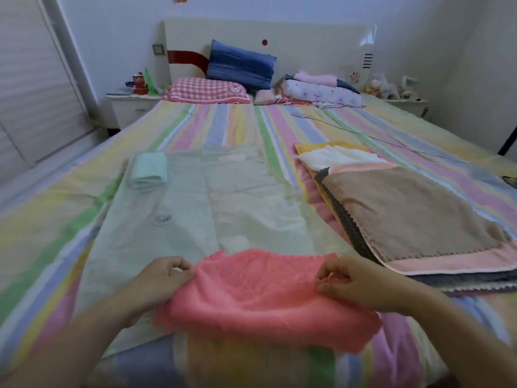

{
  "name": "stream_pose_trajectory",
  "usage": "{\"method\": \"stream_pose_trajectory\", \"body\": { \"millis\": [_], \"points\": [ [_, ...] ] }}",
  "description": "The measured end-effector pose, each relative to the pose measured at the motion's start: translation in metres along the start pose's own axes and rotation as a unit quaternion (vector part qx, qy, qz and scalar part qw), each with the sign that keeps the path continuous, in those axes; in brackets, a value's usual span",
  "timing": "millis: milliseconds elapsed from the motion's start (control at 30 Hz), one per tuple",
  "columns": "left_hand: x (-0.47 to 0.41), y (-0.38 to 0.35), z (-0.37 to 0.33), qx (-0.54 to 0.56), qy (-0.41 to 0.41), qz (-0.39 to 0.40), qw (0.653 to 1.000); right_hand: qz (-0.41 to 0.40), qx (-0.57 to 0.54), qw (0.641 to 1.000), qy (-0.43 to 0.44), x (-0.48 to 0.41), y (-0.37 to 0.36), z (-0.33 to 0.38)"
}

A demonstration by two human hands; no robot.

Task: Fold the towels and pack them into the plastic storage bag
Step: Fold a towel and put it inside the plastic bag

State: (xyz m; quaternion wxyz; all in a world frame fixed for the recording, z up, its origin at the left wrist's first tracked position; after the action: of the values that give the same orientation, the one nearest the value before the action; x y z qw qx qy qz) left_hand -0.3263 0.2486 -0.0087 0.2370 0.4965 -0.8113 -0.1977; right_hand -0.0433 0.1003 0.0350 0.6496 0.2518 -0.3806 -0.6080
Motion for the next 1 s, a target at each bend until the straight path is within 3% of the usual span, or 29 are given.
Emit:
{"method": "stream_pose_trajectory", "body": {
  "millis": [200,333,500,600,667,867,1000],
  "points": [
    [-0.016,0.021,-0.007,0.064,-0.017,-0.092,0.994,-0.148,0.002,0.989,-0.013,-0.022,0.021,-0.016],
    [-0.027,0.018,-0.004,0.049,-0.003,-0.095,0.994,-0.185,0.065,0.979,-0.053,-0.046,0.018,-0.030],
    [-0.041,0.005,-0.003,0.034,0.067,-0.020,0.997,-0.162,0.126,0.977,-0.053,-0.064,-0.001,-0.038],
    [-0.045,-0.018,-0.009,0.118,0.118,0.118,0.979,-0.142,0.141,0.977,-0.067,-0.068,-0.003,-0.043],
    [-0.046,-0.024,-0.014,0.102,0.128,0.163,0.973,-0.125,0.129,0.980,-0.082,-0.069,-0.002,-0.047],
    [-0.057,-0.011,-0.014,-0.139,0.097,0.162,0.972,-0.095,0.161,0.975,-0.117,-0.065,0.004,-0.052],
    [-0.055,-0.013,-0.020,-0.126,0.058,0.172,0.975,-0.086,0.169,0.975,-0.117,-0.066,0.006,-0.049]
  ]
}}
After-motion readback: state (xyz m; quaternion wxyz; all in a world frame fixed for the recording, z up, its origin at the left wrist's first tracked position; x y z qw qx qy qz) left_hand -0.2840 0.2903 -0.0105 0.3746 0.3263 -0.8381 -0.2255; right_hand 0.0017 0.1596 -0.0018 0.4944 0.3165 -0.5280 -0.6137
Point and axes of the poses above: each hand's wrist, its own x-axis away from the middle knuckle, its own y-axis out of the back of the hand, z = x × y, the point moved 7 cm from there along -x, towards the middle knuckle, and after that the axes turned 1 degree about -y, right-handed, at the moved point
